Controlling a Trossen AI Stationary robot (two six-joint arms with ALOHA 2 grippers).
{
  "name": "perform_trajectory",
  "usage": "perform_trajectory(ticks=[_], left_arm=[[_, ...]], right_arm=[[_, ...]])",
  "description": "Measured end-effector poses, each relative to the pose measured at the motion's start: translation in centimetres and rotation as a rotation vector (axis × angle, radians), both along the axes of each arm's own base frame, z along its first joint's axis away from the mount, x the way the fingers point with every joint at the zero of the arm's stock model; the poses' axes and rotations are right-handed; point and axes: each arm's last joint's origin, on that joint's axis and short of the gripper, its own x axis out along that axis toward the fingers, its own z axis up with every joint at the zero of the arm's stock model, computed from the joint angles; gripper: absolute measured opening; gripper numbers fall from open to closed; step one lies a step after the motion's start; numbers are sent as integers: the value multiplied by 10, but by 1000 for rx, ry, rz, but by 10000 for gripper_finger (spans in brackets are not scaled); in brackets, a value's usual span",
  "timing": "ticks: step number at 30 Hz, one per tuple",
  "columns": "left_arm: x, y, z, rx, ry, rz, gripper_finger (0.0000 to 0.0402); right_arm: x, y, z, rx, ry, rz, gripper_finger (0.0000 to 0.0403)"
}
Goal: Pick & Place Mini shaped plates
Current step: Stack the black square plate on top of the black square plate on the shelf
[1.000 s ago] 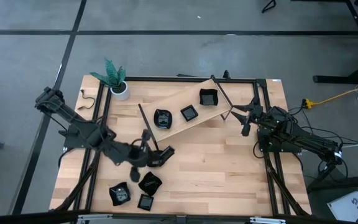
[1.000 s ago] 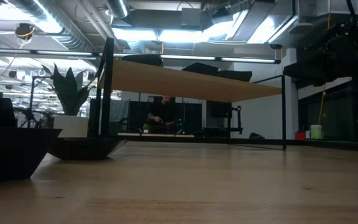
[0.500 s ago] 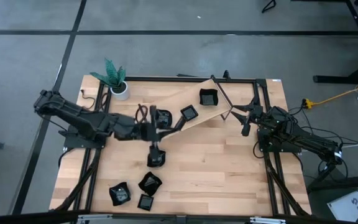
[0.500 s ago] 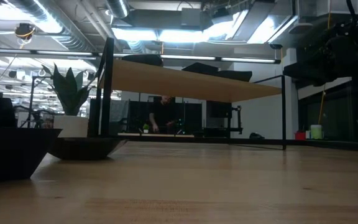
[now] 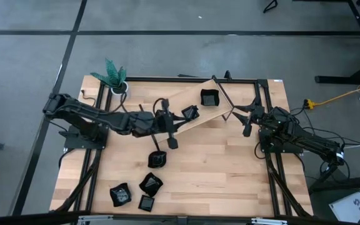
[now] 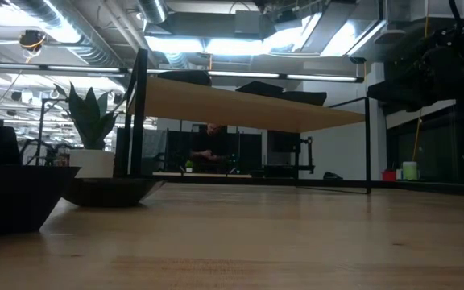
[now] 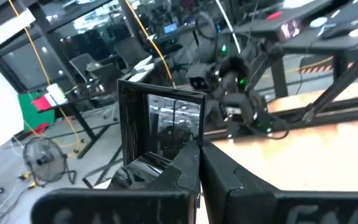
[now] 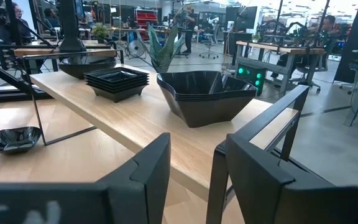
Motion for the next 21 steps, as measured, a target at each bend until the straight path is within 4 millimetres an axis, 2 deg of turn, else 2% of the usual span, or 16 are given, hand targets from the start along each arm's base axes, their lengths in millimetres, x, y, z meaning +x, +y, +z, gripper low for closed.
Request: perform_trajectory(ticks=[4,10,14,21], left_arm=[[8,3,-10,48,48,-8,3],[12,5,-19,159,132,-119,3],[11,6,-21,229,182,-99,3],[13,10,-7,299,304,-109,3]], right_arm=[[0,0,0,0,0,0,154],[0,0,0,0,-1,0,154],[0,0,0,0,0,0,154],[0,0,0,0,0,0,154]])
